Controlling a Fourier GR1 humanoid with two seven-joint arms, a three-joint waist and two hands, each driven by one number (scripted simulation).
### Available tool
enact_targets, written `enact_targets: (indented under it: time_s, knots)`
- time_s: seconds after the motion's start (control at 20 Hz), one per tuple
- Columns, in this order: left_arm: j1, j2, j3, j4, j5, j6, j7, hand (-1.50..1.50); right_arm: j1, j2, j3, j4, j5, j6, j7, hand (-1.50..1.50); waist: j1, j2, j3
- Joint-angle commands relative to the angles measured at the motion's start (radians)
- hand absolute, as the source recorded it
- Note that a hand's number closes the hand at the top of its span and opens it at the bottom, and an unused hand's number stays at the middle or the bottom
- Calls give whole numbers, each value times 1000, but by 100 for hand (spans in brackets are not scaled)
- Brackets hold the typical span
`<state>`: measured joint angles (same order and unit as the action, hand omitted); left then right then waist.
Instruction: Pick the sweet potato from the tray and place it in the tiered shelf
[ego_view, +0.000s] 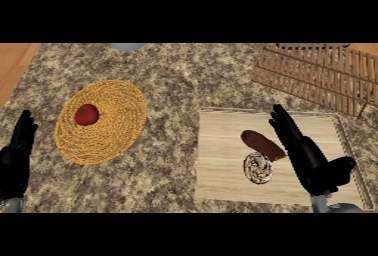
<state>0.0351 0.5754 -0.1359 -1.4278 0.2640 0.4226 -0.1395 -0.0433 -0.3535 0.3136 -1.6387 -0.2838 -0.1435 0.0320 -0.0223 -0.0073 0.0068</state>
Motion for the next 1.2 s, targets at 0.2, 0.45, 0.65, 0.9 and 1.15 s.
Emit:
enact_targets:
  time_s: [0.2,0.45,0.65,0.9,1.15]
  knots:
    - [-180,-86,-163,-56,-39,-103,50,0,-316,-162,-63,77,-98,347,10,-150,36,24,-5]
    - [-147,-117,-194,-56,-17,-130,45,0,-292,-298,-120,122,162,182,-46,150,-8,18,-18]
    - [-249,-164,-234,-42,-27,-152,104,0,-312,-100,-190,441,161,71,-346,-150,46,31,-2]
    - [-295,-204,-221,46,-50,-148,106,0,-390,-74,-290,686,20,289,-602,-150,40,21,-4]
    - [-258,-212,-232,2,-50,-154,118,0,-477,-260,-208,736,109,553,-582,-150,52,18,-6]
